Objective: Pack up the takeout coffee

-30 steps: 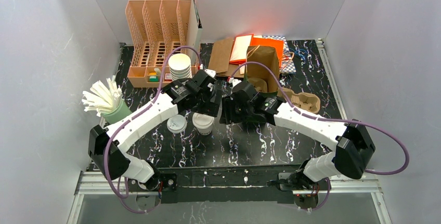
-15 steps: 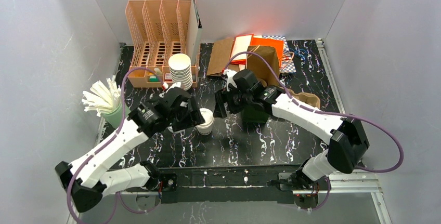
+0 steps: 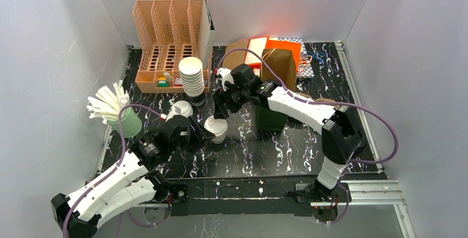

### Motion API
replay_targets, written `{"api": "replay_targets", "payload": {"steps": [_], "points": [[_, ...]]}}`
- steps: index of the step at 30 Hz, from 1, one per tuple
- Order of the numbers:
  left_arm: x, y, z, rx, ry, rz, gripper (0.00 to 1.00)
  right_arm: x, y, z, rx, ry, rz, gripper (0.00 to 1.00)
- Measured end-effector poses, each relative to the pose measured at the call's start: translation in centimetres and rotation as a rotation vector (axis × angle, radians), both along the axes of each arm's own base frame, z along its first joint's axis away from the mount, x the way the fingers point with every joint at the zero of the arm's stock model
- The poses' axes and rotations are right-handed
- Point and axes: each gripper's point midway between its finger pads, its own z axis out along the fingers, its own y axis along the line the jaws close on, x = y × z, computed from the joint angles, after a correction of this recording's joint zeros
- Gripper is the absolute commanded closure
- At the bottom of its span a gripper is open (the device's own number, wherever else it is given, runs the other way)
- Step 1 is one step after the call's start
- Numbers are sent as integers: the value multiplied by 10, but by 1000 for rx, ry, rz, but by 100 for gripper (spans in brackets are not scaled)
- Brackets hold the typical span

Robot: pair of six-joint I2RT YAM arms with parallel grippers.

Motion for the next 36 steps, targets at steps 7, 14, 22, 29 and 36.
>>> {"api": "replay_targets", "payload": {"steps": [7, 14, 22, 29, 36], "points": [[7, -9, -12, -78, 4, 48, 64, 1, 11, -15, -18, 30, 49, 36], [9, -11, -21, -134, 7, 87, 69, -2, 10, -16, -23, 37, 67, 40], [15, -12, -23, -186, -3, 122, 75, -3, 15, -22, -32, 53, 85, 46], [19, -13, -28, -220, 1, 152, 75, -7, 13, -26, -46, 64, 90, 49], [25, -14, -29, -255, -6, 174, 75, -7, 14, -26, -48, 62, 95, 50]]}}
